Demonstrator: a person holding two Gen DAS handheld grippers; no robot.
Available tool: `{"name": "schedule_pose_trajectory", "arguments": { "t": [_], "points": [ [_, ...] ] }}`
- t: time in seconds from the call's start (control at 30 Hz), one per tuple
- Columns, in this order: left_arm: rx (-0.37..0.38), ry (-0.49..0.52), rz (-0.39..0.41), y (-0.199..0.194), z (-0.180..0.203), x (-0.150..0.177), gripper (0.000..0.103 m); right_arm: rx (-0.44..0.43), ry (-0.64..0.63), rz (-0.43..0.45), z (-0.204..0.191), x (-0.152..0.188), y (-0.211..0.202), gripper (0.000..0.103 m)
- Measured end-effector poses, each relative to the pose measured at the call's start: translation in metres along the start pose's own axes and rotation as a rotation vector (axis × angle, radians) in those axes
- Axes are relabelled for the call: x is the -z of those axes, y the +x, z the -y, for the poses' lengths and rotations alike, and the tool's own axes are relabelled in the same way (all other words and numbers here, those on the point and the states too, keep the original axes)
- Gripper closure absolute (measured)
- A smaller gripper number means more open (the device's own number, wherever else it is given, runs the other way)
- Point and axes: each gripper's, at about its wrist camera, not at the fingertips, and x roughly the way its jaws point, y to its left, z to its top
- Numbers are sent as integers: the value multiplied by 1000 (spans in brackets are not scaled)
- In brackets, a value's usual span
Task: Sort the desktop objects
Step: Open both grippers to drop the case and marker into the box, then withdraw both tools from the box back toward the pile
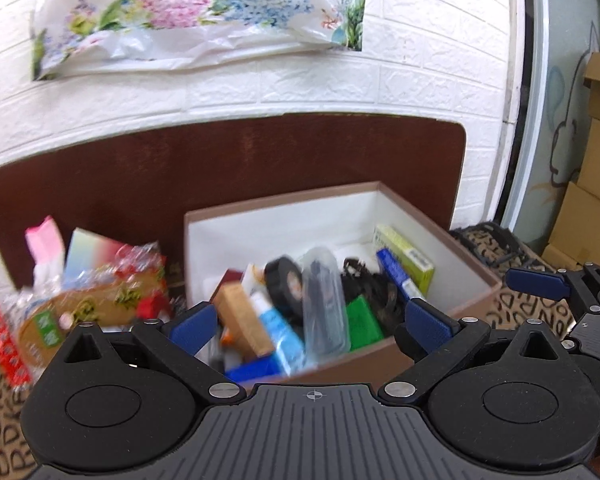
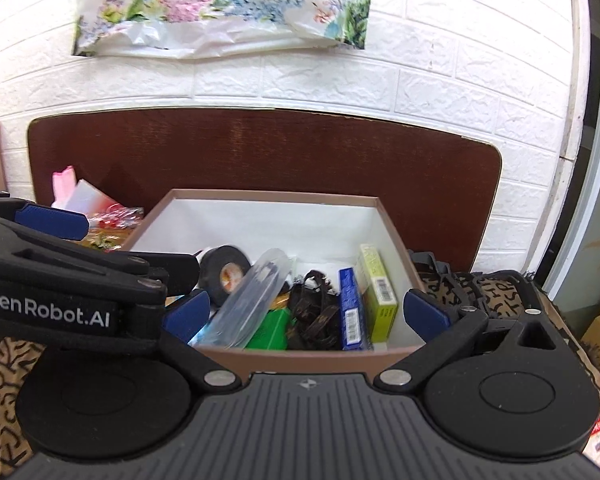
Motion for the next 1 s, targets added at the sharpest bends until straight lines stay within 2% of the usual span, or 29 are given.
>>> {"name": "schedule_pose_trajectory", "arguments": {
  "t": [0.2,0.5,0.8,1.0],
  "points": [
    [-36,-23,-35,-30,-16,30,0,-57,-31,-22,-28,21,-22,0],
    [-90,-64,-65,-61,-34,72,0,-98,-23,-34,-68,51,-52,0],
    [-110,-67,-118,-74,-45,106,0,-124,62,-87,-90,82,-62,0],
    [-105,-95,-157,-78,-55,122,0,-146,52,-122,-107,94,-69,0]
  ]
}}
